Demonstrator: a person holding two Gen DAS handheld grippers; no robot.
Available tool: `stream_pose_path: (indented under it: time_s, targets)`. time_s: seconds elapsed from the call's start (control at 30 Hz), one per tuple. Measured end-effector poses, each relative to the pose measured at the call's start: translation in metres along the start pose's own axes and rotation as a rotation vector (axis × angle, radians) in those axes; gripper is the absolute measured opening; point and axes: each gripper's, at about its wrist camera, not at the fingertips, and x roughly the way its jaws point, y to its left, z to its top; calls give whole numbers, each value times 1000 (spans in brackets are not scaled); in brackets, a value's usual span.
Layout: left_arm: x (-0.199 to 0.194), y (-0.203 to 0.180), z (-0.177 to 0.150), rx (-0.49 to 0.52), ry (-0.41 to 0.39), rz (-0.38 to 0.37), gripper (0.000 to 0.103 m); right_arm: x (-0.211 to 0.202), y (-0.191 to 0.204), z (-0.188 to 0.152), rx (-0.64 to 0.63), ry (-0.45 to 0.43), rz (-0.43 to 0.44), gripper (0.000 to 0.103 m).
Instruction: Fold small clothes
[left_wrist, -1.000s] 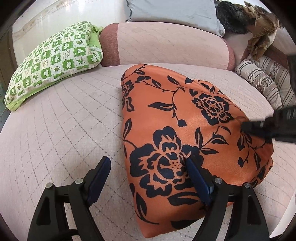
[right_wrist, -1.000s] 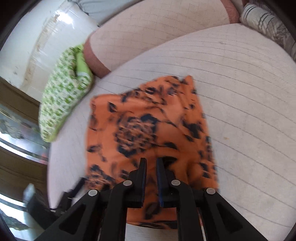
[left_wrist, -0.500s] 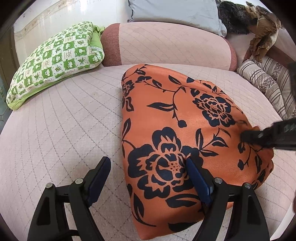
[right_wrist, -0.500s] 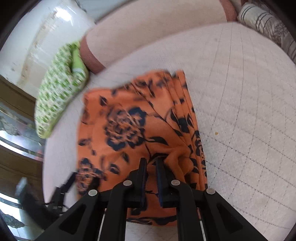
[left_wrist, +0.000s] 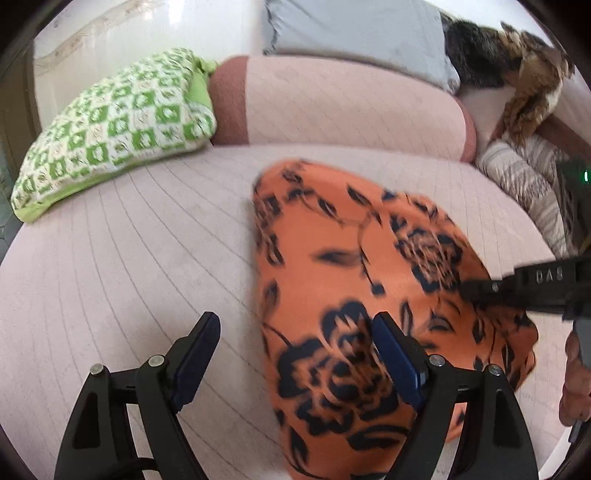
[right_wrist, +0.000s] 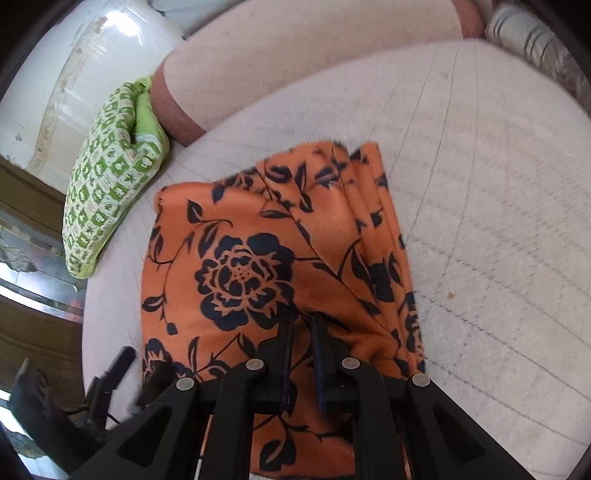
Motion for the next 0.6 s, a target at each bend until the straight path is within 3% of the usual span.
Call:
stream_pose_path:
  time_s: [0.17,0.23,0.37,0.43,0.5,0.6]
  targets:
    - [23,22,4,-106,86,-47,85,-7,-3,2,36,-14,43,13]
    - [34,21,2,-113,125,-49,86,-14,-1,2,34,-53,56,13]
    - [36,13,1,-81,128,-63,87,-16,0,10,81,-171,107,13]
    - [36,12,-2,-70,131,-68,87,6,1,22,121,-113,115,13]
    - [36,15,-3,-78,141,-77,87,28,0,30,133,-72,71,13]
    - [23,22,-2,-93,130,-85,87,24,12,39,150,-83,72,15]
